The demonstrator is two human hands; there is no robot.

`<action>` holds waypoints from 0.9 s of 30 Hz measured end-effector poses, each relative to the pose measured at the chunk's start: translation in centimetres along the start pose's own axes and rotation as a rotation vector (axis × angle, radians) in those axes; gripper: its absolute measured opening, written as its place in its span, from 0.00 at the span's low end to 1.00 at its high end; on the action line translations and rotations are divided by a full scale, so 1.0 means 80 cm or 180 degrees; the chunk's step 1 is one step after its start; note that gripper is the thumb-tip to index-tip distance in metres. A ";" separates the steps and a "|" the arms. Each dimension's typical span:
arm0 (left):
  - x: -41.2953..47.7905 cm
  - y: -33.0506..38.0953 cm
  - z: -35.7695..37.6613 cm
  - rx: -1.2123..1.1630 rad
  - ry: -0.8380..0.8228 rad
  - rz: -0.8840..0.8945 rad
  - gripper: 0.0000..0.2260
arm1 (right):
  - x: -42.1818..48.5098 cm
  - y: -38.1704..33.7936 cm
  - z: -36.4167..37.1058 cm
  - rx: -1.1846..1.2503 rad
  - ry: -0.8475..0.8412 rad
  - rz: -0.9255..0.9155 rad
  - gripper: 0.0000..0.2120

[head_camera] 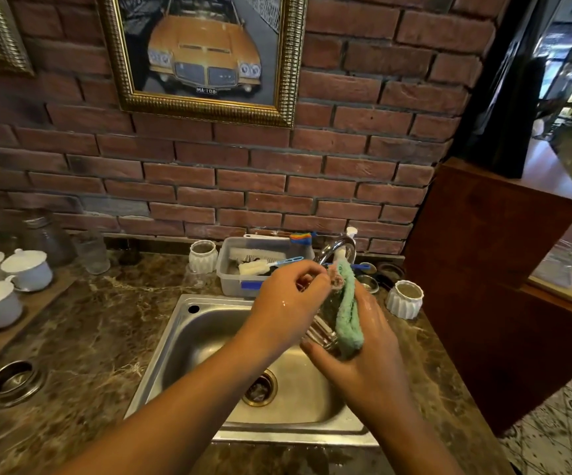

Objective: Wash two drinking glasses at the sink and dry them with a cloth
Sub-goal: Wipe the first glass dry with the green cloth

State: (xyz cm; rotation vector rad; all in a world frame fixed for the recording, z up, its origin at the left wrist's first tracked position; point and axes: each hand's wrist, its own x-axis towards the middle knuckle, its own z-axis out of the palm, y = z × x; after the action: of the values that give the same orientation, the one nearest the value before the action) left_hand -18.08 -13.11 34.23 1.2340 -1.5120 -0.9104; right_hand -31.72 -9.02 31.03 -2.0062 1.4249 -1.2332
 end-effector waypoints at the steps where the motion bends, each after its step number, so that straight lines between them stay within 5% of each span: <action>1: -0.002 0.001 0.000 0.0017 0.0017 0.0109 0.07 | 0.002 -0.002 -0.002 0.0298 -0.0031 0.0084 0.41; 7: -0.004 0.007 0.000 -0.0003 -0.0120 0.0778 0.17 | 0.008 0.001 -0.018 0.2414 -0.0514 0.0739 0.32; 10: -0.003 0.009 -0.007 -0.0001 -0.0454 0.1143 0.19 | -0.001 0.007 -0.019 0.4006 -0.1033 0.1550 0.42; 13: -0.007 0.008 -0.014 0.0126 -0.0744 0.1239 0.19 | -0.013 0.002 -0.013 0.4711 -0.1199 0.1857 0.38; 19: 0.000 -0.013 -0.017 0.0104 -0.1040 0.0588 0.21 | -0.005 0.004 0.003 0.4233 -0.1029 0.1707 0.46; 24: 0.010 -0.018 -0.011 -0.0288 -0.0746 0.0255 0.19 | 0.015 0.016 0.005 0.2182 -0.0354 0.0855 0.34; 27: 0.017 -0.018 -0.008 -0.0239 -0.0638 -0.0008 0.18 | 0.020 0.016 0.005 0.1060 -0.0116 0.0317 0.37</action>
State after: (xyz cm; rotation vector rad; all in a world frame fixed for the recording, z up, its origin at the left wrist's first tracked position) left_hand -17.11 -14.72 33.36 1.1173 -1.6170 -1.1096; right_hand -31.91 -11.06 30.59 -1.7051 1.1956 -1.2870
